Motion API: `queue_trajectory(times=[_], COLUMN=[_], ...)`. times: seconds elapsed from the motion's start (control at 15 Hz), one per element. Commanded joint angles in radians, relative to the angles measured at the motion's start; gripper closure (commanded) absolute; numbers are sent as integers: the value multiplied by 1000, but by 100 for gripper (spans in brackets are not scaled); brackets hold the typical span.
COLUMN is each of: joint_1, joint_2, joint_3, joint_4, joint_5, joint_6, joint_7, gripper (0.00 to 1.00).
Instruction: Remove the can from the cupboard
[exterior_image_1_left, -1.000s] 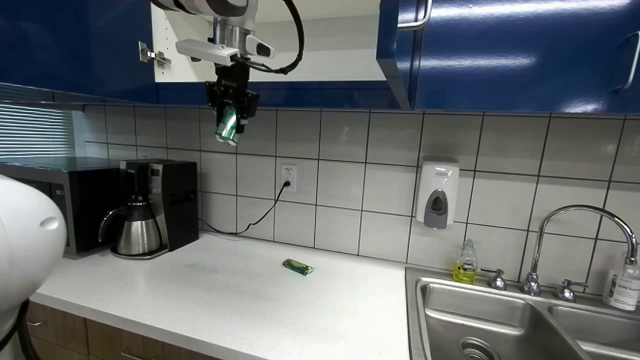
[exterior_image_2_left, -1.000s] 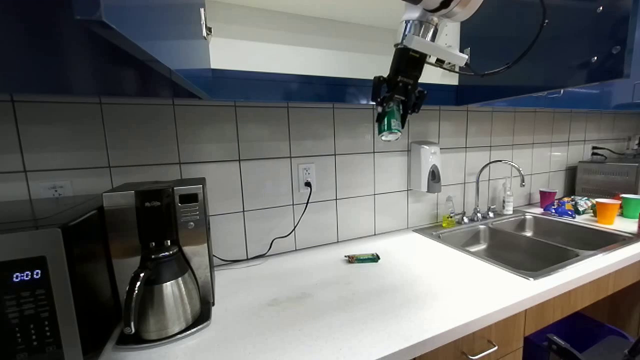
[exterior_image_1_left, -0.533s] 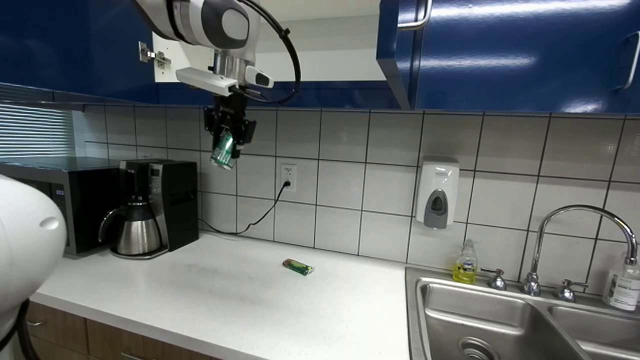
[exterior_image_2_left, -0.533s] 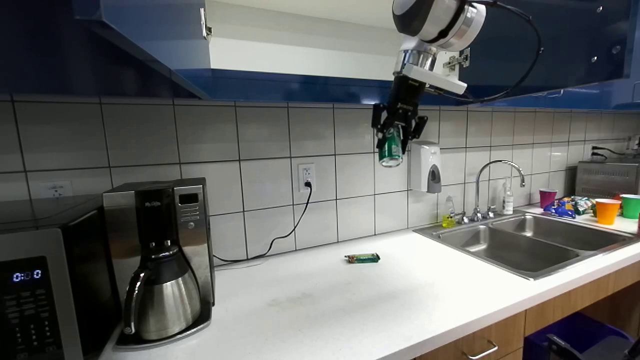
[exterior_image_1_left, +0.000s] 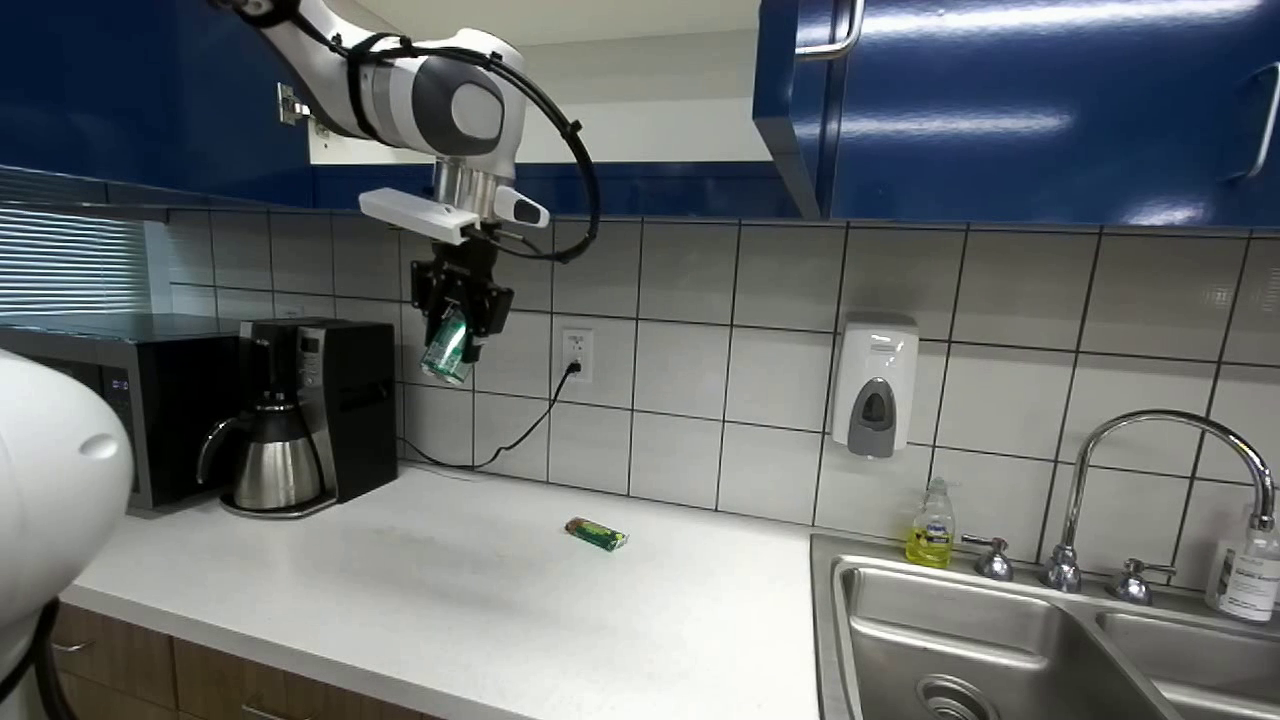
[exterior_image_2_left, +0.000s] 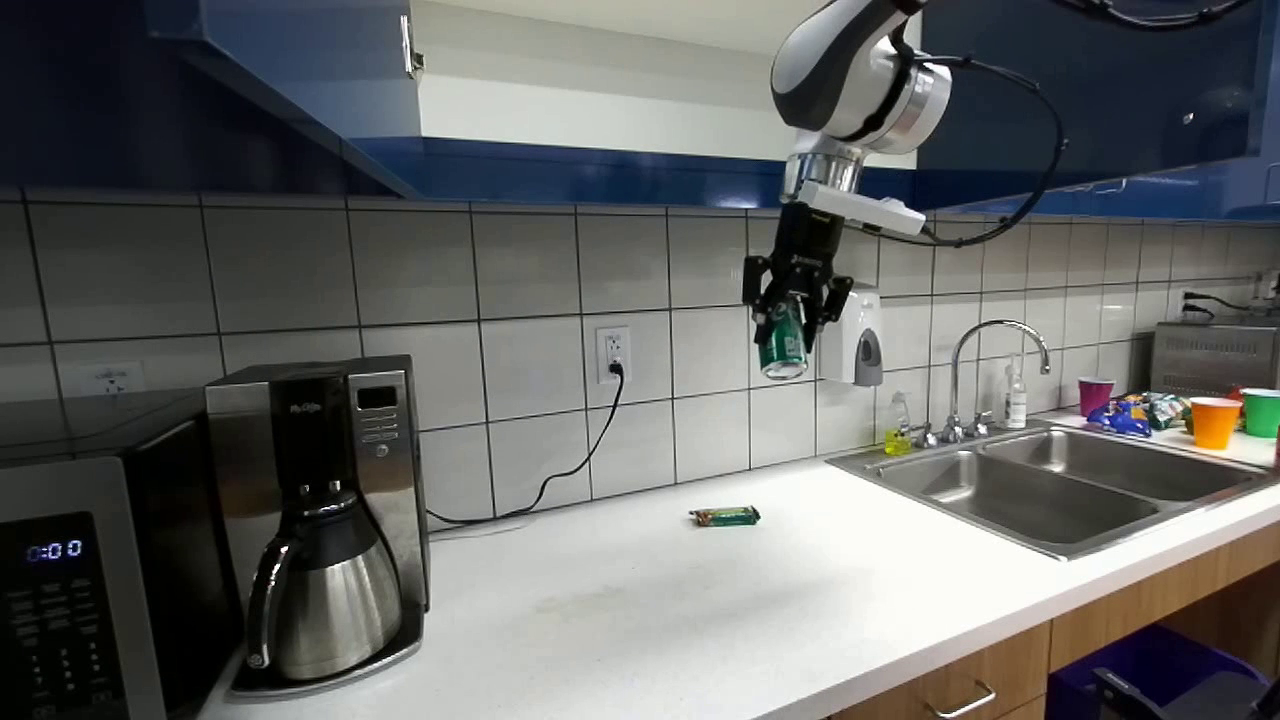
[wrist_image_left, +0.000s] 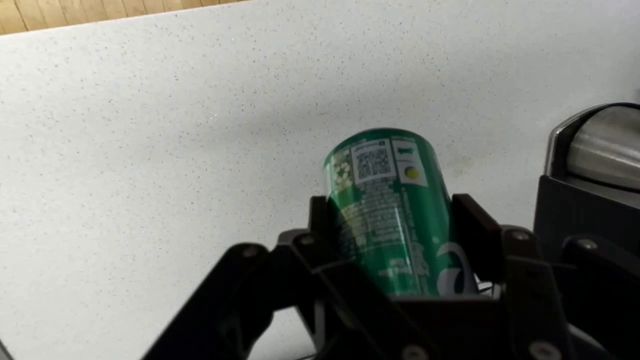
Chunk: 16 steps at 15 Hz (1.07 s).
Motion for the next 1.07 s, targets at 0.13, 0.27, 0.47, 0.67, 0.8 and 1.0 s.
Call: queue_trajectory(times=[0.13, 0.27, 0.47, 0.67, 0.8, 1.0], joint_1=[-22, -21, -19, -19, -20, -23], joint_2=[51, 78, 127, 177, 207, 248], joint_3=[18, 19, 24, 30, 34, 40], joint_4=[-10, -13, -14, -14, -14, -11], joint_5=[15, 16, 20, 26, 33, 38], joint_6=[69, 93, 132, 166, 190, 214], joint_7=[-55, -65, -79, -91, -101, -107], gripper=[62, 62, 62, 62, 62, 62])
